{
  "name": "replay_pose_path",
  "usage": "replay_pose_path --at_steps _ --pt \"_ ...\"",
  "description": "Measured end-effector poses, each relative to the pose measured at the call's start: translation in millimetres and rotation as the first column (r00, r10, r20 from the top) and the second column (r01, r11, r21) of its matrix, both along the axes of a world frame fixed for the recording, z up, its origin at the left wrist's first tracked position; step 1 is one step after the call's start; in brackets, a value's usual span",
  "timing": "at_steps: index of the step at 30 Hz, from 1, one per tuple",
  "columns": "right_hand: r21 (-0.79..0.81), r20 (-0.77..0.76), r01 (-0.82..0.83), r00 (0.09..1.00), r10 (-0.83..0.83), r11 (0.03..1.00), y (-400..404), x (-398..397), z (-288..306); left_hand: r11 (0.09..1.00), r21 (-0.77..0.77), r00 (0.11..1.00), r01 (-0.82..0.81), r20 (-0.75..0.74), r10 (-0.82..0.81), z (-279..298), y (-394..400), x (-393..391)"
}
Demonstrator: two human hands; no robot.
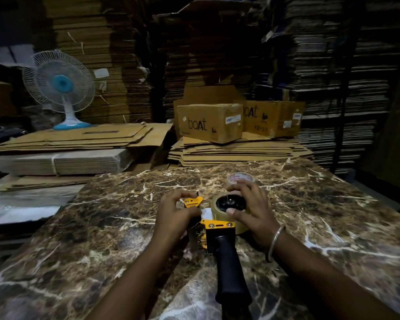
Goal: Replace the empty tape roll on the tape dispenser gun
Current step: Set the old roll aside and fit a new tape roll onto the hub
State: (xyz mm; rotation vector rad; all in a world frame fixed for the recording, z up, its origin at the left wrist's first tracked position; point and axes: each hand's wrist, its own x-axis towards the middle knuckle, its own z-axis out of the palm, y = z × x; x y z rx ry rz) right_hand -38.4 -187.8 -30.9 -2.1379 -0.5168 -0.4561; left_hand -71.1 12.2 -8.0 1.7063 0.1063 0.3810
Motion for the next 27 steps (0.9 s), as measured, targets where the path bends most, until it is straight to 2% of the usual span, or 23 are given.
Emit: replay_pose_path --at_steps 2,5,6,8,10,15,20,27 --pt "0.054 -0.044 0.023 0.999 -0.02 0.998 -4.7 2.7 4.1 0.986 0.165 1.0 -0.007 -0.008 0.008 3.0 5.0 4.8" --pt "0.029 -0.108 0.001 0.994 0.002 1.0 -14.4 8.6 7.7 0.982 0.176 0.995 0.074 -0.082 -0.06 6.1 6.1 7.9" --pt "0.034 -0.147 -0.025 0.989 0.029 0.999 -16.6 10.2 8.1 0.969 0.238 0.995 0.066 -0.082 -0.047 8.4 5.5 7.9" --pt "0.143 -0.239 -0.103 0.962 0.135 0.984 -17.9 11.6 7.8 0.895 0.443 0.998 0.049 -0.059 -0.025 12.8 4.1 9.6" --pt "0.241 -0.285 -0.167 0.93 0.234 0.956 -18.4 12.9 6.7 0.831 0.548 0.996 0.094 -0.06 -0.073 15.6 2.2 11.8" --pt "0.227 -0.281 -0.141 0.938 0.204 0.964 -21.1 16.5 1.7 0.774 0.627 0.996 0.086 -0.068 -0.056 17.9 -0.7 18.1" --pt "0.165 -0.263 -0.147 0.947 0.187 0.975 -23.1 18.6 0.6 0.698 0.687 0.975 0.203 -0.209 -0.078 24.8 0.3 19.9" --pt "0.159 -0.257 -0.123 0.953 0.162 0.98 -23.0 19.1 0.2 0.62 0.743 0.955 0.253 -0.296 -0.035 36.8 -11.3 31.2"
